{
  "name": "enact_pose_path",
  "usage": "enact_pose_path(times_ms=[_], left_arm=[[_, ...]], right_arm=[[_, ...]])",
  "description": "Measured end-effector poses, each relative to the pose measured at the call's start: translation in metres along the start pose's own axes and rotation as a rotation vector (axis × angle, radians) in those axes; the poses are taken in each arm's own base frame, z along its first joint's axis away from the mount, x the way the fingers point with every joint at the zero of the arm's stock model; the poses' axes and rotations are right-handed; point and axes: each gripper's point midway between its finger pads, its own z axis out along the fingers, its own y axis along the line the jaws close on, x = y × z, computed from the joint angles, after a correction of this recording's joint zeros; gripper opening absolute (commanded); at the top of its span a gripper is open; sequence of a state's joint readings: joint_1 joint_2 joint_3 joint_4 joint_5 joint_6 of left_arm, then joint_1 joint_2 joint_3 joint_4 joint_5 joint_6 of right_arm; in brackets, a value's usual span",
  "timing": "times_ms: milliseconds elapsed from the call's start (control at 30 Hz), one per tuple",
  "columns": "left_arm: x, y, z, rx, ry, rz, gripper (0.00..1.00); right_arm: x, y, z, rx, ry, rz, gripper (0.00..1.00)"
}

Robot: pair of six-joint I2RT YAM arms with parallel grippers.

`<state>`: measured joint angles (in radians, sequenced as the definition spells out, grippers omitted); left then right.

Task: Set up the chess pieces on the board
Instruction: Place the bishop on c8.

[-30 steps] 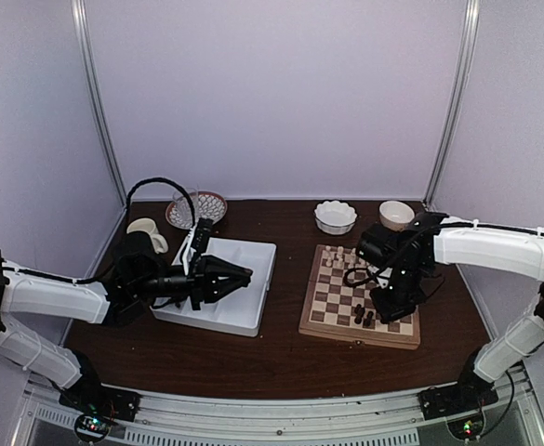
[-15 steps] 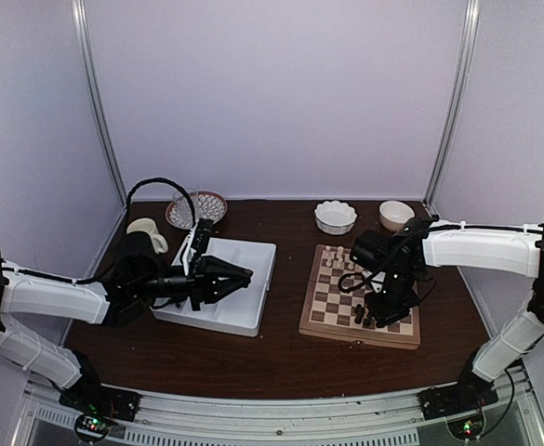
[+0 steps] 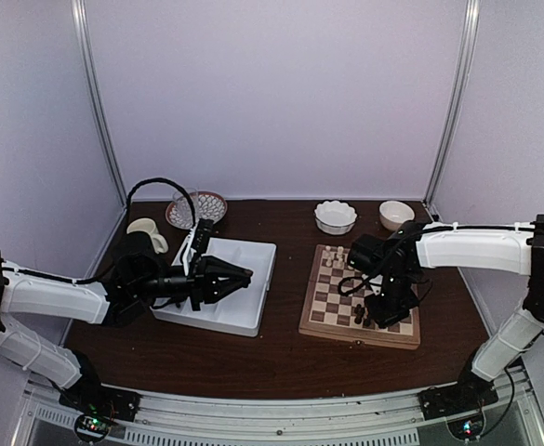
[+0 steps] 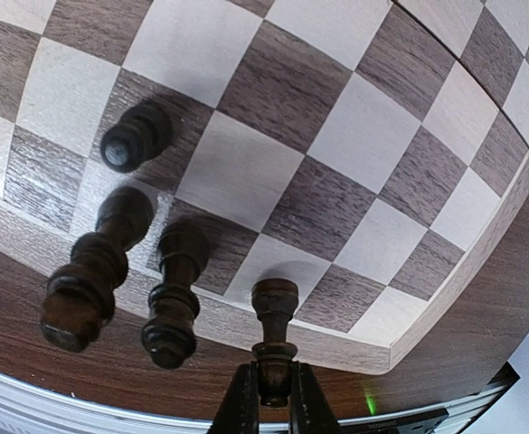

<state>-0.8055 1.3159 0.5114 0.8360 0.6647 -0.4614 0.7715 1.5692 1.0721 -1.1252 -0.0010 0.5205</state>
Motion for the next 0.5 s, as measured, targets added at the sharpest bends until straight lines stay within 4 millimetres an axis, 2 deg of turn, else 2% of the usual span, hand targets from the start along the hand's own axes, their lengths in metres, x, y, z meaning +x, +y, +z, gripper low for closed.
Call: enact_pose_path(times_ms=[333, 500], left_arm=[[0.0001, -0.0004, 0.0001, 0.001, 0.0, 0.0, 0.1], [0.0001, -0.0004, 0.0001, 0.001, 0.0, 0.0, 0.1]], right_arm=[[-0.0001, -0.0002, 0.0004, 0.002, 0.001, -0.003, 0.08], [-0.0004, 0.0001, 0.0006, 0.002, 0.0, -0.004, 0.26]])
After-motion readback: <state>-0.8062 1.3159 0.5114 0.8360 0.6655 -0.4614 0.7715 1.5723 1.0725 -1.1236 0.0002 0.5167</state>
